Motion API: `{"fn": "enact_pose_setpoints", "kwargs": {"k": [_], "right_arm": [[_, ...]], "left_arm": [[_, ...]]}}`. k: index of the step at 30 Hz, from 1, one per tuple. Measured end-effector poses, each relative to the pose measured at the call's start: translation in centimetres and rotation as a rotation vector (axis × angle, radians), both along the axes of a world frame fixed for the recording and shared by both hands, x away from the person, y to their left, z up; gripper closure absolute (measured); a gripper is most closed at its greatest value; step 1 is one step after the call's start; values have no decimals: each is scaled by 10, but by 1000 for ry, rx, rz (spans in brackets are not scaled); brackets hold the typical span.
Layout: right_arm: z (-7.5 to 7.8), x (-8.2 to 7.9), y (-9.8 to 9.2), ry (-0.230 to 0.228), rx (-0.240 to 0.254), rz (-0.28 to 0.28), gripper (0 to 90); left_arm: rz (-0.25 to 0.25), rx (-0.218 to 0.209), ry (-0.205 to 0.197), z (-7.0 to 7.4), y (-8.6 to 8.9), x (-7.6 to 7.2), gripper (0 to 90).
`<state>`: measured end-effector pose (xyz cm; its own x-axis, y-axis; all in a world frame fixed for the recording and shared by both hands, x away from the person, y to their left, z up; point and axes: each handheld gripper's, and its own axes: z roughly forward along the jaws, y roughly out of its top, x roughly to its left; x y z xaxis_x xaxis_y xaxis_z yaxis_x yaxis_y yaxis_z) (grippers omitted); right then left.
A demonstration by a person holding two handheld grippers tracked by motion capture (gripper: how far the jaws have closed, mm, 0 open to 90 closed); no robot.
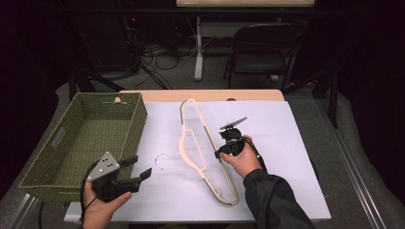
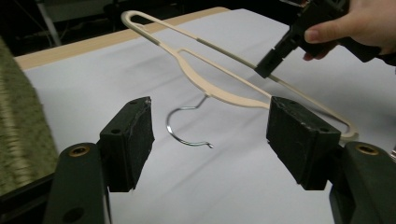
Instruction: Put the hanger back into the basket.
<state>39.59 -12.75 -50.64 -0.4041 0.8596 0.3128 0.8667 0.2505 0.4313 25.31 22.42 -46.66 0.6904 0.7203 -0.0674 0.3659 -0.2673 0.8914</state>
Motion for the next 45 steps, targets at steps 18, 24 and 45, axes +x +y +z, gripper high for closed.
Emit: {"fn": "enact_pose_setpoints", "kwargs": {"k": [18,24,45], "right_arm": [[3,-14,-15,-56,149,-56,800],[5,-15,-20,-61,219,-78,800],[-3,-38,-24,-172,408,-151,799]], "left_arm": [[-59,24,32,-20,-31,-2,341],[-76,12,54,-26,-37,-1,371],[-35,-97,113,-42,-70,14,367]]}}
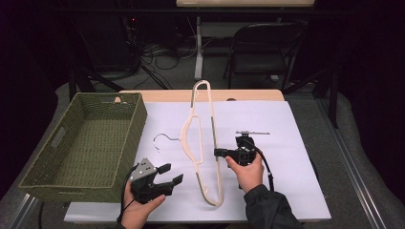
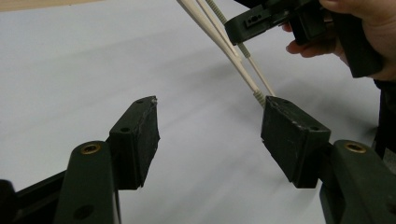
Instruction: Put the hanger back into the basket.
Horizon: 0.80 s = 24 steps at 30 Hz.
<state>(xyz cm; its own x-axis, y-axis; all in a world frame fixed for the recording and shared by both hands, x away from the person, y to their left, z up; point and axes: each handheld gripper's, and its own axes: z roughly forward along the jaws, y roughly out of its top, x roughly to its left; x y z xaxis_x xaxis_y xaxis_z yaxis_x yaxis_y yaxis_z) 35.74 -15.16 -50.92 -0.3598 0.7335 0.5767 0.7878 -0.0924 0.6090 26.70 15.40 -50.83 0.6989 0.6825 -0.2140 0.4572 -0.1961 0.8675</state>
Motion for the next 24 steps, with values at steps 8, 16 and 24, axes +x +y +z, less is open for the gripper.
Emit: {"fn": "enact_pose_setpoints", "kwargs": {"k": [8,16,24], "right_arm": [[-2,-4,0,-3,20,-2,799],[-4,-5,1,-15,36,-6,799],[-6,-7,2,-16,51,-6,799]], "left_arm": [[-15,-89,3,-1,-21,9,415],[7,-129,17,-5,-34,18,466],[17,-141,43,-10,-48,24,521]]}}
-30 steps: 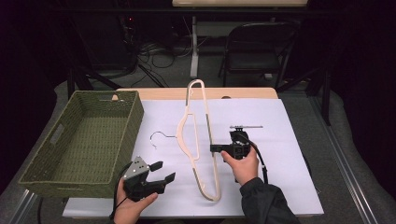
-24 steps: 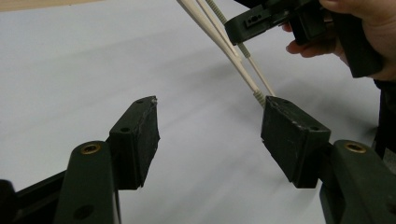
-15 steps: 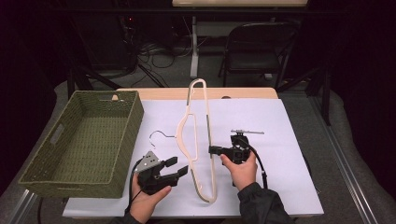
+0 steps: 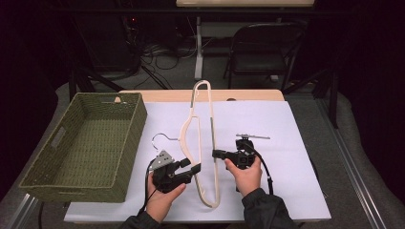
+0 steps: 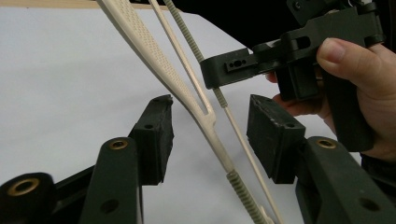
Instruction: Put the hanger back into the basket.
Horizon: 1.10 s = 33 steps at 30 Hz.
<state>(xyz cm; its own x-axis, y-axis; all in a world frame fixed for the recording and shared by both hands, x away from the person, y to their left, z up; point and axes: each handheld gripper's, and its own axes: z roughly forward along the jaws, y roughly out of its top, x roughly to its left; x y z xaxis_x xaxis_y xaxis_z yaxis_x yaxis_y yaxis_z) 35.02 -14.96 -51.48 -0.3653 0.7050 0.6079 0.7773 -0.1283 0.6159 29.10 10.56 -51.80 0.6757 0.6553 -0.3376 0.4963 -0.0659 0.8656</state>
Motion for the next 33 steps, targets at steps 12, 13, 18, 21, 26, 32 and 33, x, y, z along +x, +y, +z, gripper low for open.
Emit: {"fn": "enact_pose_setpoints", "kwargs": {"k": [12,13,18,21,26,32,33], "right_arm": [[-4,-3,0,-6,30,-9,799],[-4,-3,0,-10,36,-9,799],[-6,-4,1,-8,44,-11,799],[-6,-4,1,-13,43,-11,799],[-6,-5,3,-11,56,-8,798],[-9,-6,3,-8,66,-11,798],[-9,-6,3,-8,66,-11,798]], "left_arm": [[26,-3,28,-7,-13,3,659],[28,-3,34,-8,-13,2,667],[35,-8,37,-9,-14,2,701],[37,-12,44,-10,-15,3,730],[50,-24,85,-11,-15,4,782],[60,-62,120,-11,-14,4,804],[64,-68,127,-11,-14,4,804]]}}
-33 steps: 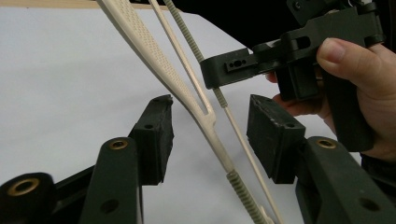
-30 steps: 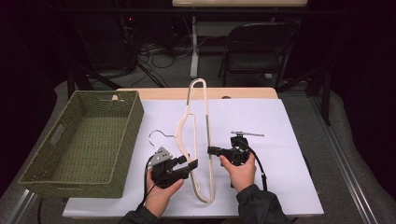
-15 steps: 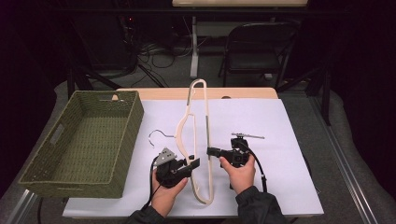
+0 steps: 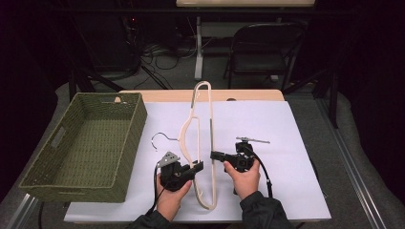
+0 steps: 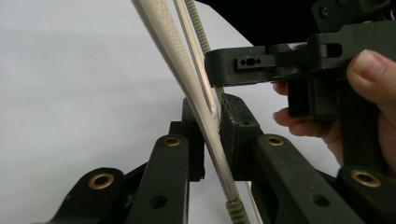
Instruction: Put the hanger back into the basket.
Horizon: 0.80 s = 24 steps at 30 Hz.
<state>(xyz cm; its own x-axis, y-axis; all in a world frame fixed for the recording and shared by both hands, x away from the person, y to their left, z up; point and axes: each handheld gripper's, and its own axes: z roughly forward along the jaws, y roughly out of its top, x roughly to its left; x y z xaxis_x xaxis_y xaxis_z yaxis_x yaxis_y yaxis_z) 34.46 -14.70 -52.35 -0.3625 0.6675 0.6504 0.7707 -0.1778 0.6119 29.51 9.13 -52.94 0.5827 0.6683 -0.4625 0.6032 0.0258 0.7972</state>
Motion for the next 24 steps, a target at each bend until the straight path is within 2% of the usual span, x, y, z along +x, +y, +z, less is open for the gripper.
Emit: {"fn": "enact_pose_setpoints", "kwargs": {"k": [5,6,7,9,10,11,12,13,15,16,20,24], "right_arm": [[-1,0,0,4,7,-2,797],[-2,0,0,6,11,-5,797],[-2,0,0,6,11,-5,797],[-2,1,-1,24,9,13,796],[-3,1,0,14,18,2,796],[-3,1,0,14,18,3,795],[-3,1,0,14,18,3,795],[-3,1,-1,15,19,3,794],[-3,1,-1,14,18,2,794],[-2,1,-1,23,9,14,793],[-3,1,0,6,3,3,783],[-3,0,1,0,-10,13,766]], "left_arm": [[7,-22,16,0,1,1,818],[15,-45,31,0,1,1,821],[15,-45,31,0,1,1,824],[15,-59,39,0,1,1,828],[15,-59,39,0,1,1,830],[19,-81,57,0,1,2,832],[19,-81,57,0,1,2,836],[20,-99,73,-1,2,3,839],[19,-104,83,-1,2,3,844],[22,-112,86,-1,3,4,844],[31,-145,124,-2,5,6,857],[38,-152,127,-1,7,7,864]]}}
